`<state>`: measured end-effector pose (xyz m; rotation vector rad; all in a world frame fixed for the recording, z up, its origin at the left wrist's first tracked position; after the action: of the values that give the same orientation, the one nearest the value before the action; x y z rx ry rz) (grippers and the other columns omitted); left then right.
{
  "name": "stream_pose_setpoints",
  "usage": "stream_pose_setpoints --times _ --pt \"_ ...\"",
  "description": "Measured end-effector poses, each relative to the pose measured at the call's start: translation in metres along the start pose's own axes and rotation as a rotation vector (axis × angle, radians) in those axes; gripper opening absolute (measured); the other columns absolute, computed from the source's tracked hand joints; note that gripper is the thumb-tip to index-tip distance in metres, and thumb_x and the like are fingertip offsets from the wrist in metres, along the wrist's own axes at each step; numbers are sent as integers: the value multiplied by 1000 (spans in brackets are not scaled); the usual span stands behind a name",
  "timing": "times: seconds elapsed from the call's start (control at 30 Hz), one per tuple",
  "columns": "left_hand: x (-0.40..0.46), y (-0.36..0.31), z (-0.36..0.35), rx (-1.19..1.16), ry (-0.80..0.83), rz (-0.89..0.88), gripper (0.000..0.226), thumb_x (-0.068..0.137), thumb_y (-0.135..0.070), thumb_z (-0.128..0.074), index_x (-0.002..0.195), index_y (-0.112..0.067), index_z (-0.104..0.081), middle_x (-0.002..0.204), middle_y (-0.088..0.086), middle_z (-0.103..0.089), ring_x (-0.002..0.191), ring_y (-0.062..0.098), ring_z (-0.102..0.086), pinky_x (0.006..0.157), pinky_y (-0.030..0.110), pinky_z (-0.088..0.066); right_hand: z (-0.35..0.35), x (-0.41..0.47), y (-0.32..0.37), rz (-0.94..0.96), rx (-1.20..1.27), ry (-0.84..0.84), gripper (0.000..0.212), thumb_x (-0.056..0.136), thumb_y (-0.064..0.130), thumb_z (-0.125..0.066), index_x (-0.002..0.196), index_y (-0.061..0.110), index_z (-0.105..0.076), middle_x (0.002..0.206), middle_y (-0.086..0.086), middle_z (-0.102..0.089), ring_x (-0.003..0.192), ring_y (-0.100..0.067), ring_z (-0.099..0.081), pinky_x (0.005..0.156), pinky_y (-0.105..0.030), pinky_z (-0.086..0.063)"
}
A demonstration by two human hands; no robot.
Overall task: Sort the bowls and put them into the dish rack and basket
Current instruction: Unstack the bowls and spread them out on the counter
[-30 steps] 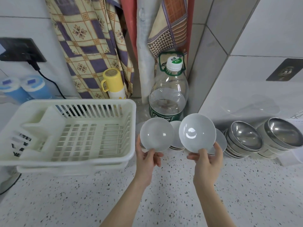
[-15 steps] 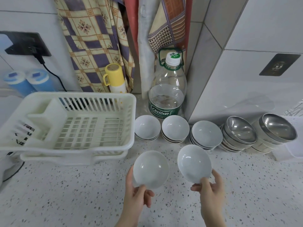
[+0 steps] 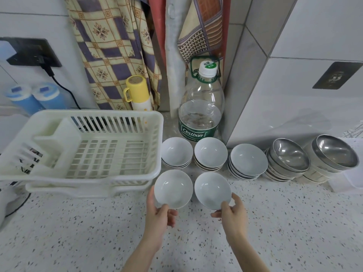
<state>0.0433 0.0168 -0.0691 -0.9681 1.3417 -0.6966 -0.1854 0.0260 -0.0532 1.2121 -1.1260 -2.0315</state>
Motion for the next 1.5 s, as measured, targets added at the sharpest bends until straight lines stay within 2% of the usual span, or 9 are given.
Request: stream_pose_setpoints --times 0.27,0.57,0.73,0.9,0.97,1.1,1.23,1.5 --pt "4 2 -1 7 -14 17 74 96 4 -42 142 -53 -29 67 19 -69 45 20 -51 44 28 -45 -1 8 -2 34 -61 23 51 93 6 -43 143 17 -39 77 -7 -74 55 -18 -72 60 -31 -49" --pt "8 2 -1 -6 -5 17 68 99 -2 -45 140 -55 -33 68 18 -70 45 18 -53 43 28 -47 -1 4 -1 18 -84 46 55 92 3 -43 145 16 -36 60 2 -73 57 -16 -73 57 -28 -48" --pt "9 4 -2 -18 2 41 71 99 -1 -42 133 -63 -33 67 16 -69 49 20 -54 49 32 -48 0 1 -3 -7 -35 45 55 91 1 -45 143 19 -39 64 -4 -73 57 -20 -73 57 -30 -52" --pt "12 8 -1 -23 24 61 71 99 -2 -43 137 -61 -31 68 15 -70 52 21 -58 49 31 -50 1 1 -3 -18 -16 78 54 92 3 -46 143 20 -39 68 -11 -74 58 -24 -73 62 -30 -53" --pt "11 8 1 -2 20 68 71 100 -6 -46 138 -63 -29 70 14 -72 49 20 -58 45 29 -47 1 2 -3 -25 -17 95 51 94 7 -46 143 21 -39 68 -9 -74 58 -25 -73 64 -31 -53" --pt "9 3 6 81 13 33 70 99 -14 -52 137 -66 -25 77 14 -75 40 15 -46 38 22 -36 3 3 -3 -46 -52 151 46 98 16 -44 143 22 -39 69 -5 -75 59 -24 -73 64 -28 -48" --pt "5 -1 6 158 12 -21 71 98 -15 -57 140 -63 -25 84 13 -75 42 7 -56 39 23 -40 4 6 0 -69 -98 183 42 98 17 -43 140 18 -44 69 -4 -75 58 -23 -73 63 -25 -43" --pt "7 1 5 120 18 -5 74 98 -17 -60 143 -60 -20 78 11 -75 50 20 -61 42 25 -41 2 3 2 -86 -136 219 42 95 7 -44 136 15 -46 70 -4 -75 59 -22 -73 63 -28 -44"
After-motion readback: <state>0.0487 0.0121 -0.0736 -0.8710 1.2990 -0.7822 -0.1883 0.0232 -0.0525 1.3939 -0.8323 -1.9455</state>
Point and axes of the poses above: each hand's wrist, its own x-axis towards the middle knuckle, its own z-axis out of the back of the hand, y = z × x, the point moved 5 cm from there along x, towards the middle knuckle
